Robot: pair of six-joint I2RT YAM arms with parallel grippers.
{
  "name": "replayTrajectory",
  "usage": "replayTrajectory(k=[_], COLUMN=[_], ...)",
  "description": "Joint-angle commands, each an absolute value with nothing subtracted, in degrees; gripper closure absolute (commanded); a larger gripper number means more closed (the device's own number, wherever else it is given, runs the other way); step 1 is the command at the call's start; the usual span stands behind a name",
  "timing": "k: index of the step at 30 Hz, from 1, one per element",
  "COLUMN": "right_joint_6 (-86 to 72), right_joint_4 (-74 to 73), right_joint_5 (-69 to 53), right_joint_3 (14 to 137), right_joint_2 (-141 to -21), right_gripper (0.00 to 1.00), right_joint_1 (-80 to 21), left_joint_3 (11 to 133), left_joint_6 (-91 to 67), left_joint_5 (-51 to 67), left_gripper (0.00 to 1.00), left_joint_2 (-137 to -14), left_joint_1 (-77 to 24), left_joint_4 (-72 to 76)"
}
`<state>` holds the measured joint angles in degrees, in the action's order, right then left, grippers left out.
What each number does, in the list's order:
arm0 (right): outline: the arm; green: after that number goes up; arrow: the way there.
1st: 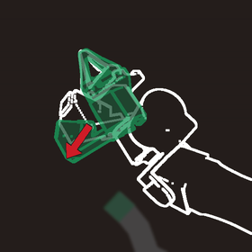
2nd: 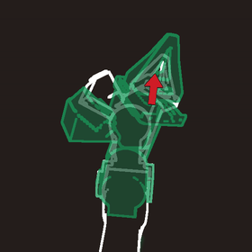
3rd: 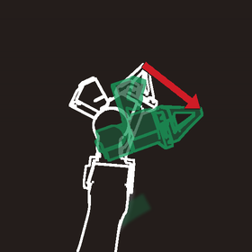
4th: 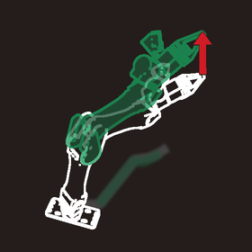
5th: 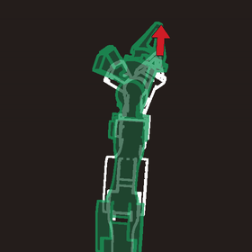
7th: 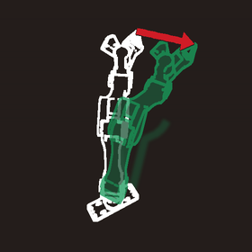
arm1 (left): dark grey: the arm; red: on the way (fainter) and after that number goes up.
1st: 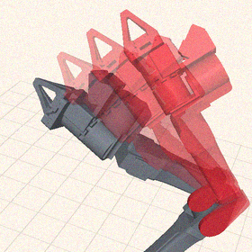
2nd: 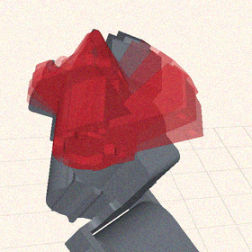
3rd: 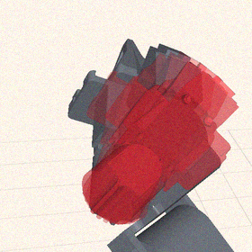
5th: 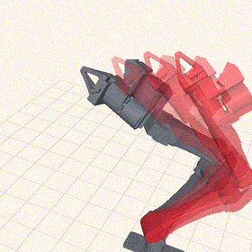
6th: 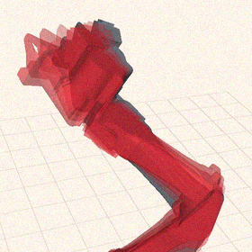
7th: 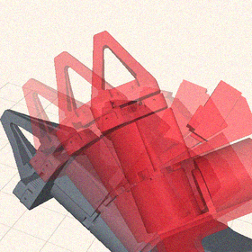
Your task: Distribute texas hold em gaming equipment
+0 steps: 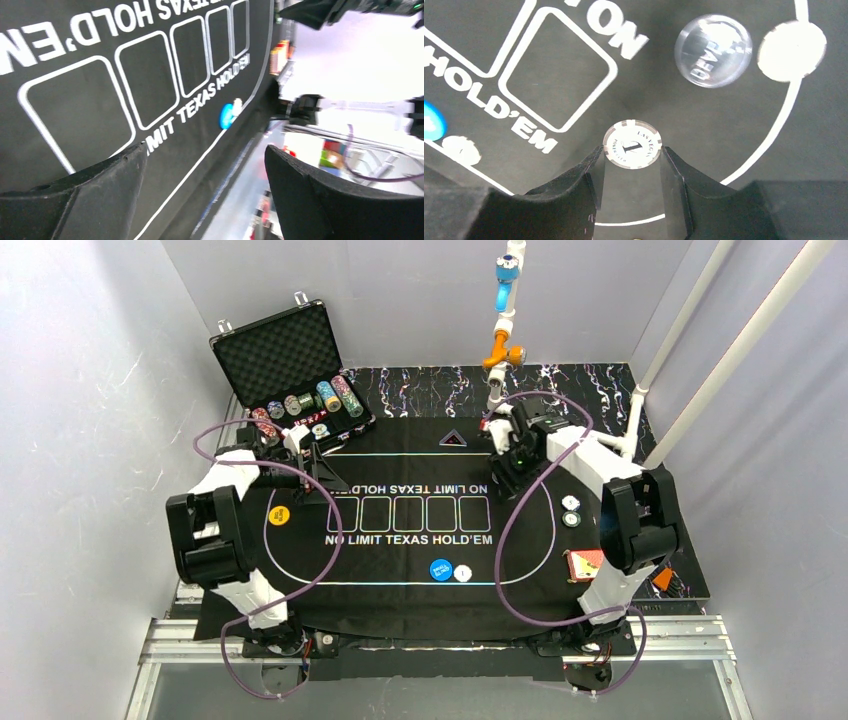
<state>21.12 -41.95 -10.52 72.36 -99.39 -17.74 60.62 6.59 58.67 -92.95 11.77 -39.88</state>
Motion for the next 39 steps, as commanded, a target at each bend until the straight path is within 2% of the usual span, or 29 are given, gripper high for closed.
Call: replayTrajectory(k=[1,5,11,18,28,39], right_joint_6=[19.4,18.7,17.5,16.4,16.0,15.7], right_joint_4=[-41.1,-40.3,-39.3,-38.5,-37.6,-37.8], right_joint_5=[-13.7,-15.3,-16.2,-17.6,-17.5,-17.2], right_joint_3=[72.9,74.3,78.0,83.1,84.8,87.4], right_joint_2=[-96.4,-97.0,-99.0,-101.6,-102.6,-104.3], right_gripper=[0.64,0.64,0.64,0.65,0.65,0.65], right_joint_1=[-22.8,-27.3,-34.3,-39.5,-44.7,-47.2], left_joint_3=[58.6,55.5,52.3,49.8,53.2,54.5], left_joint_6=[0.9,-7.2,-16.2,-27.8,-28.5,-28.6], left_joint_5=[73.6,79.2,76.4,74.1,74.3,73.6], left_gripper=[0.17,0.25,0.35,0.4,0.53,0.56], left_joint_2=[-96.2,-98.0,-95.9,-97.3,-101.8,-102.9], left_joint_1=[12.1,11.7,7.8,-2.8,-10.5,-14.4], left_joint_4=[-35.6,-25.9,-13.5,2.2,2.7,2.9])
